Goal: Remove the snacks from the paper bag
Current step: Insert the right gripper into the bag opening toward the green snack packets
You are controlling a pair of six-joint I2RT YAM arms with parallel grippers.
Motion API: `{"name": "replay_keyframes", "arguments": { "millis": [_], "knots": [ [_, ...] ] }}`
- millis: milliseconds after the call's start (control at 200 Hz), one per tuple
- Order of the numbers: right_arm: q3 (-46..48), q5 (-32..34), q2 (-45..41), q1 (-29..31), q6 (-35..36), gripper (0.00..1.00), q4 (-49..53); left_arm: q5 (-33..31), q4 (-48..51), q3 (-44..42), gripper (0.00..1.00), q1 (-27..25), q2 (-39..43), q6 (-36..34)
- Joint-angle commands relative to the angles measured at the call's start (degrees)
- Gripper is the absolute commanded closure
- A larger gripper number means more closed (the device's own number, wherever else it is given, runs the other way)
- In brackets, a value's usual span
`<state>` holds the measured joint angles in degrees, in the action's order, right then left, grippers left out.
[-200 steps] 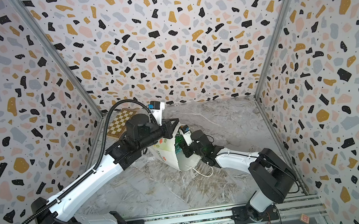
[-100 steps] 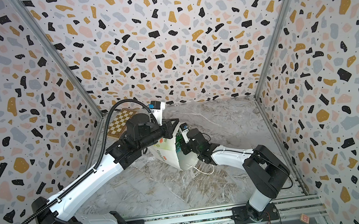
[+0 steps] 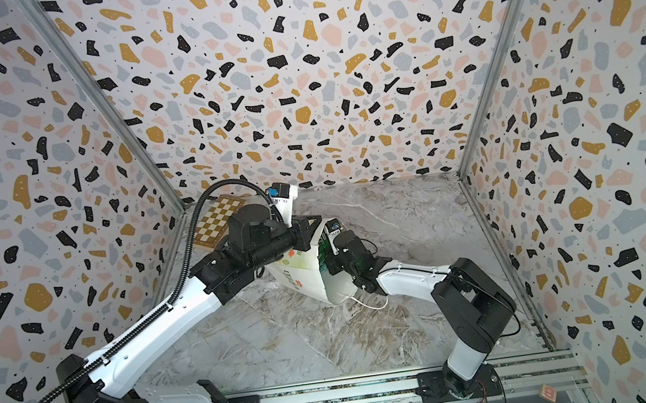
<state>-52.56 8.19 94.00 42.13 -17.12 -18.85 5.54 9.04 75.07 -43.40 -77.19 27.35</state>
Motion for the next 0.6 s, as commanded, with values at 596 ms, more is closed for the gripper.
{"name": "replay_keyframes", "arguments": {
  "millis": [596],
  "knots": [
    [-5.05,4.51,3.72,-0.64,-1.78,0.55,0.71,6.52,-4.05,5.75,1.0,-0.11,0.17,-2.02]
  ]
}}
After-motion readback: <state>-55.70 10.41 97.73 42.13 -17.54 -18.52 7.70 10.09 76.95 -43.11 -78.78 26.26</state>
